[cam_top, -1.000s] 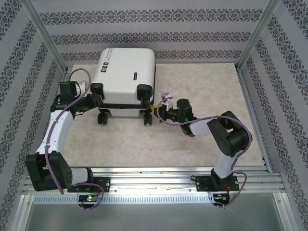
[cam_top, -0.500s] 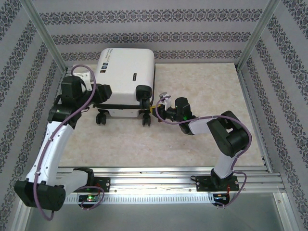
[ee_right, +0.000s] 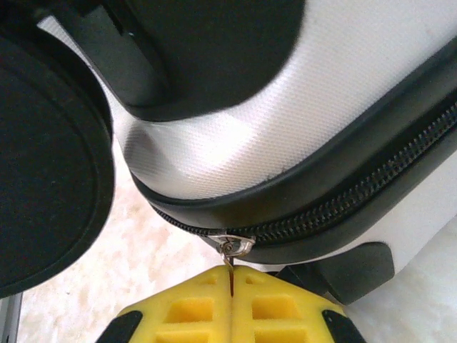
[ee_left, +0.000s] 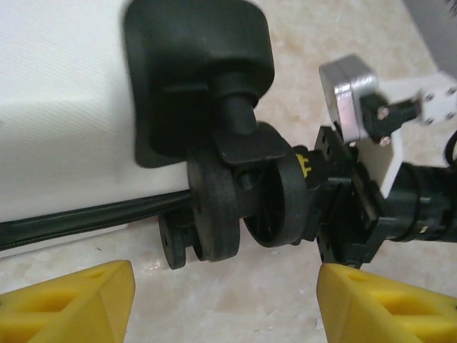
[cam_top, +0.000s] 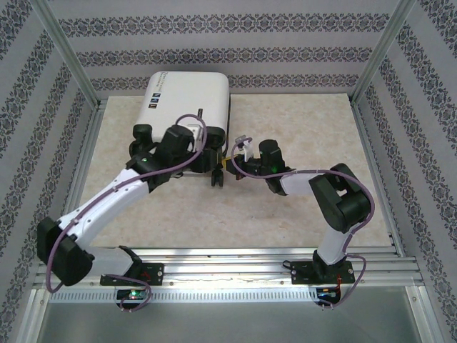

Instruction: Pack the luggage

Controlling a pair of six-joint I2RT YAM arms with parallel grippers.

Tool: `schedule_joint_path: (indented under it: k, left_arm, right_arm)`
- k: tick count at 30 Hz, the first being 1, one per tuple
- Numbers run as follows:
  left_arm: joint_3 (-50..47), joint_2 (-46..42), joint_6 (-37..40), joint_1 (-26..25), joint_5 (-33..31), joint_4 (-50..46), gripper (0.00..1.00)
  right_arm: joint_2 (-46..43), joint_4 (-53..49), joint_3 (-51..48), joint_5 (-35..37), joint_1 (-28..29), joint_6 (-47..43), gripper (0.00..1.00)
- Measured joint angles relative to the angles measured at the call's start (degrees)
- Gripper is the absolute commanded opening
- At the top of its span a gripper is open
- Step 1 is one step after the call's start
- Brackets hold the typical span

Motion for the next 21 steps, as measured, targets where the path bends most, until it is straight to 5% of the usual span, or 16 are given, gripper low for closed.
schedule_joint_path:
  k: [11, 21]
  left_arm:
    - [4.3, 7.7, -0.3, -1.2, -2.2, 0.9, 0.67]
    - [8.4, 12.5, -1.1, -2.4, -6.6, -0.5, 0.14]
  right_arm:
    - [-1.3, -11.1, 3.7, -0.3, 0.0, -4.6, 0.00]
    - [-2.6, -18.4, 6.1, 1.0, 0.0, -5.4, 0.00]
